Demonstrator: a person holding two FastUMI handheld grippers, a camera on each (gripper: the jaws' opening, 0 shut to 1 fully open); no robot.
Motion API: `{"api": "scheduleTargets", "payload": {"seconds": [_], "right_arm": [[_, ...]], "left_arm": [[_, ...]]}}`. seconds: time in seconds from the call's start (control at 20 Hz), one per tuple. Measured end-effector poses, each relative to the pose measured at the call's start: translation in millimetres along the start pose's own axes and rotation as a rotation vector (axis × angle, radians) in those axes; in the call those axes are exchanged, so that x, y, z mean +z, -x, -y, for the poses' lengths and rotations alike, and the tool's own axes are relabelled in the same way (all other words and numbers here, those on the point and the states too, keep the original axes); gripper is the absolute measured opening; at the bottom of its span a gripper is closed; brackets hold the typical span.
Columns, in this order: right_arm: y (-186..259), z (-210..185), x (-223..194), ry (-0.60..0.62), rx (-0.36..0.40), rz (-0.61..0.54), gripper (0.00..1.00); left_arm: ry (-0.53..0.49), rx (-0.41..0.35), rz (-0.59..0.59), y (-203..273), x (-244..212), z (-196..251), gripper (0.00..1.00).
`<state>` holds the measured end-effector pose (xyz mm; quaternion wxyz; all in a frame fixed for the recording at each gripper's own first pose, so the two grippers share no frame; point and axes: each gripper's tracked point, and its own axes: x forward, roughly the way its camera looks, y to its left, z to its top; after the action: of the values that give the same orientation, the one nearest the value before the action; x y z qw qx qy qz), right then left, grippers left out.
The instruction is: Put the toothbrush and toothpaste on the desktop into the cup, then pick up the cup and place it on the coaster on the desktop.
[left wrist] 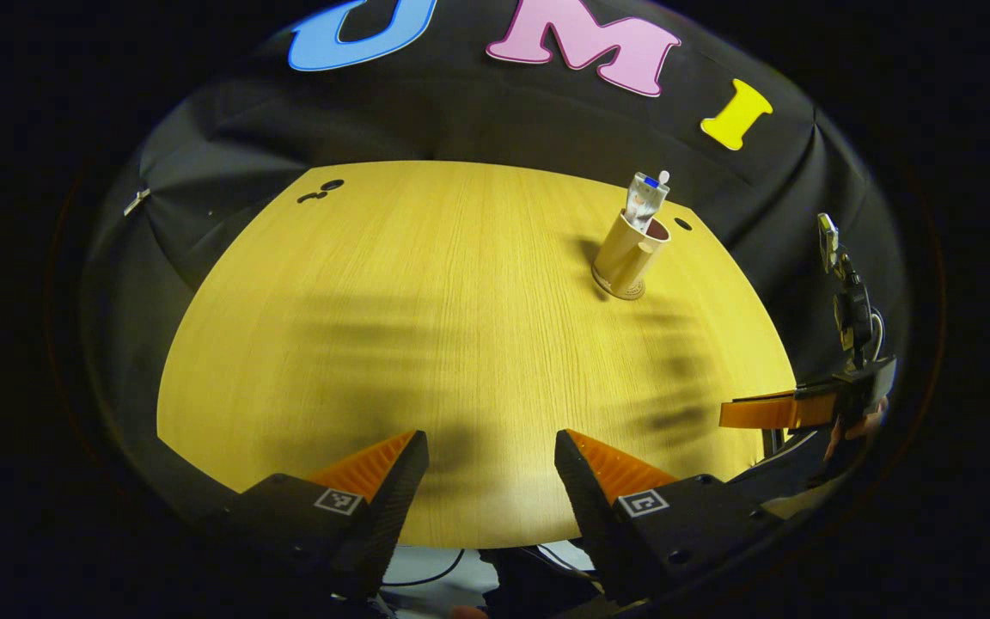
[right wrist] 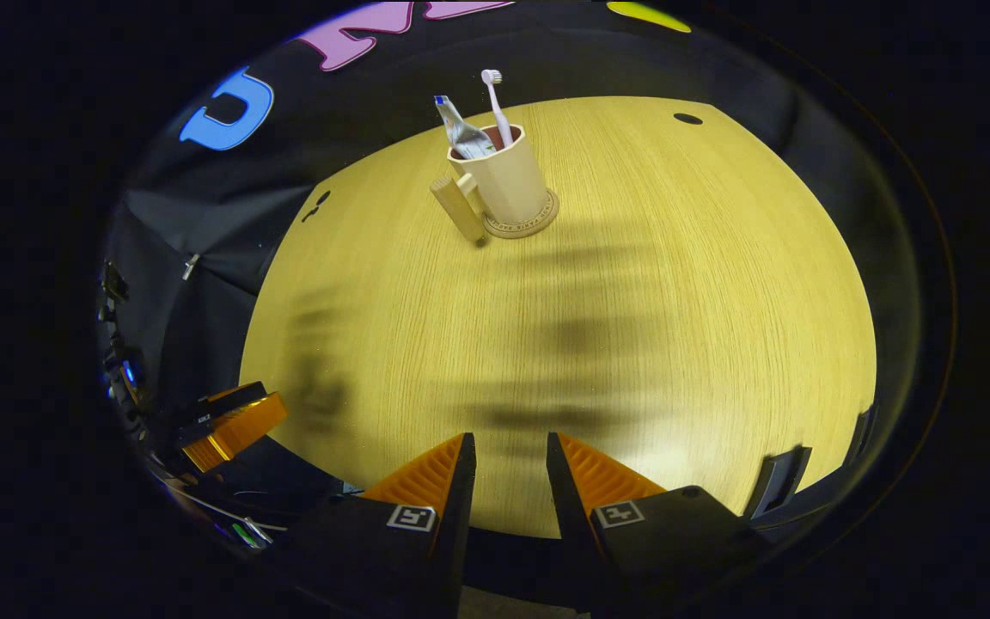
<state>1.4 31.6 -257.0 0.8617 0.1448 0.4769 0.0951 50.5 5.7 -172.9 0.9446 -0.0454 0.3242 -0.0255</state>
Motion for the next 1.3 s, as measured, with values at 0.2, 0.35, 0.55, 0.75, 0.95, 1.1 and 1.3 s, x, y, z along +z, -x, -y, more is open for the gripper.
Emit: {"api": "scheduleTargets", "payload": {"seconds": [0.2, 0.35, 0.55, 0.75, 0.95, 1.1, 1.3], "right_arm": [[1, 4, -9, 0.019, -0.012, -0.024, 0.52], [2, 4, -12, 0.025, -0.014, -0.030, 0.52], [5, 2, -8, 0.009, -0.009, -0.017, 0.52], [9, 1, -7, 0.002, -0.018, 0.007, 0.52], [13, 3, -12, 0.004, -0.023, 0.013, 0.52], [15, 5, -13, -0.004, -0.023, 0.018, 0.52], [18, 9, -11, -0.009, -0.023, 0.025, 0.52]], "left_arm": [[0.023, -0.010, -0.009, 7, -13, 4, 0.92], [0.005, -0.009, -0.011, 7, -16, 9, 0.92], [-0.006, -0.018, -0.009, 8, -18, 14, 0.92], [-0.011, -0.022, -0.005, 11, -18, 13, 0.92], [-0.001, -0.021, 0.005, 14, -20, 11, 0.92], [0.011, -0.025, 0.007, 17, -22, 11, 0.92], [0.020, -0.029, 0.002, 18, -25, 16, 0.92]]}}
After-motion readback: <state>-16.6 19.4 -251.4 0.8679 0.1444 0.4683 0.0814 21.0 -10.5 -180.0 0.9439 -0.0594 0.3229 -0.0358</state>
